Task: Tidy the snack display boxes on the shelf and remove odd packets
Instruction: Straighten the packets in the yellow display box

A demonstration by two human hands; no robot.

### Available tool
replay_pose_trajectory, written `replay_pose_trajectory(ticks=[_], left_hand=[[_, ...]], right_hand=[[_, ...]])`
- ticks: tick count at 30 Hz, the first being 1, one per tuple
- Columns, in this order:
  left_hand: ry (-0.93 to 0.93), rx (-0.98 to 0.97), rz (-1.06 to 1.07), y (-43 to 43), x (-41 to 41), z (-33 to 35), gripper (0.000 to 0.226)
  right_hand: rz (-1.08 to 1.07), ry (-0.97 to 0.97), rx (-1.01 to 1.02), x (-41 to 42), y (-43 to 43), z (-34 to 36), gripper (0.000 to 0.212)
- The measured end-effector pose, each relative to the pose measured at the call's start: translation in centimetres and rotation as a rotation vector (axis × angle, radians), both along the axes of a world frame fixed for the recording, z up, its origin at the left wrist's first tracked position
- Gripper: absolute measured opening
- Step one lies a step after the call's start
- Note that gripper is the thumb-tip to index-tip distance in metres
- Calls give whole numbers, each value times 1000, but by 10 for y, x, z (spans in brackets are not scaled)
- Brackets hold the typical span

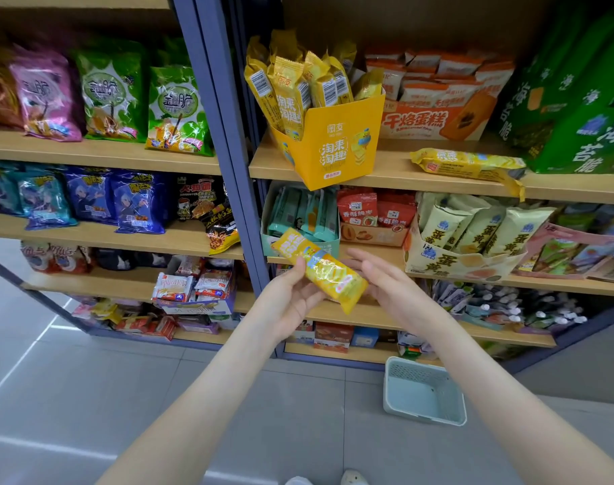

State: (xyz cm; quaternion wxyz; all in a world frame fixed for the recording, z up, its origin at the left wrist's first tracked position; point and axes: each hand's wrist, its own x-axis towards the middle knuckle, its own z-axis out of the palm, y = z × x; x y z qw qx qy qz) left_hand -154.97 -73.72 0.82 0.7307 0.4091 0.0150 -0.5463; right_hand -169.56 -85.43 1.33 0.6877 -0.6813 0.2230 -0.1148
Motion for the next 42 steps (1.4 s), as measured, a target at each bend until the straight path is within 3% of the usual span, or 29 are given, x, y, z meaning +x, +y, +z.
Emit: replay_pose_trajectory(ticks=[4, 6, 8, 10, 12, 16, 20, 22, 25, 30, 35, 42], left_hand=[[-309, 56, -204, -3, -15, -1, 31], [-487, 128, -170, -5, -19, 0, 30], [-607, 191, -51, -6, -19, 0, 29], [-657, 203, 10, -6, -18, -1, 36], [-679, 173, 5, -5, -19, 0, 37], [-591, 34, -88, -2, -12, -2, 31], [-464, -77, -187, 3, -11, 0, 35], [-529, -38, -203, 3, -14, 0, 29], [-712, 134, -106, -1, -18, 1, 33], [-1062, 290, -102, -11, -24, 22, 42], [-934, 106, -210, -22, -12, 35, 16], [-824, 63, -289, -32, -12, 41, 31]], right_hand=[[83, 38, 46, 6, 9, -4, 61], [47, 46, -25, 8, 14, -8, 74], [-1, 63, -193, 10, 17, -7, 68], [-19, 102, -391, 12, 20, -1, 70], [23, 84, -453, 13, 21, 1, 69], [-60, -33, -243, 10, 18, 4, 46], [-55, -33, -78, 6, 7, 5, 42], [18, 22, -55, 6, 6, 3, 49], [-86, 72, -56, 8, 7, -1, 57], [-127, 52, -319, 15, 7, 6, 66], [-86, -20, -249, 14, -8, 17, 59], [-59, -82, -100, 4, -30, 21, 43]])
